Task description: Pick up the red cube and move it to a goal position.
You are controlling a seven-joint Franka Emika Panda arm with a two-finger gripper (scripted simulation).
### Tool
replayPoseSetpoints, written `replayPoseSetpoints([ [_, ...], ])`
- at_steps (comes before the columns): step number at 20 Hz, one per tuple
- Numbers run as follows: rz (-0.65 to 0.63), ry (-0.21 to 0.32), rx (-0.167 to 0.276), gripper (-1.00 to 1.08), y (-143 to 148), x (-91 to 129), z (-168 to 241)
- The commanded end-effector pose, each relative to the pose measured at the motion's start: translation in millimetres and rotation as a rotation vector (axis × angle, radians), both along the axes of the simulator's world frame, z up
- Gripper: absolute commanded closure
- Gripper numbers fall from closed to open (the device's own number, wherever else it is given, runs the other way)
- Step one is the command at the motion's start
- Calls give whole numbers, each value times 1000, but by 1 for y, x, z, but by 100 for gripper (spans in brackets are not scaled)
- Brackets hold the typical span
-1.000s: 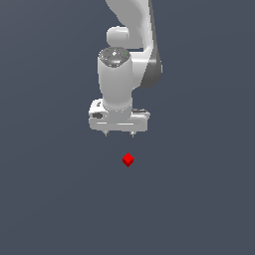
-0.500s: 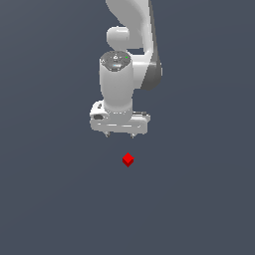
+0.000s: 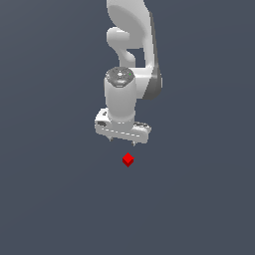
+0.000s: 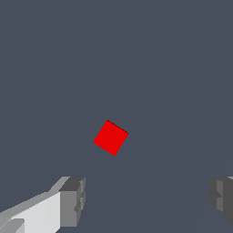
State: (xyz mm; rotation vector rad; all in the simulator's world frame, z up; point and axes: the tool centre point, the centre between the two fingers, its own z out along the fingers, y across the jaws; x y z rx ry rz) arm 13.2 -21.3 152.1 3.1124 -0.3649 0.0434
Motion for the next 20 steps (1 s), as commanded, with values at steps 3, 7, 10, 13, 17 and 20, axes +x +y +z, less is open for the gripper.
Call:
replayPoseSetpoints([
  [3,-109,5,2,-92,6,3,-26],
  [7,-214,9,5,-92,10,6,-51],
  [10,-295,12,7,-92,14,9,-70],
  [13,-369,15,9,-92,17,12,-88],
  [17,-451,18,12,-92,20,16,-107],
  [20,-499,20,14,-92,22,18,-118],
])
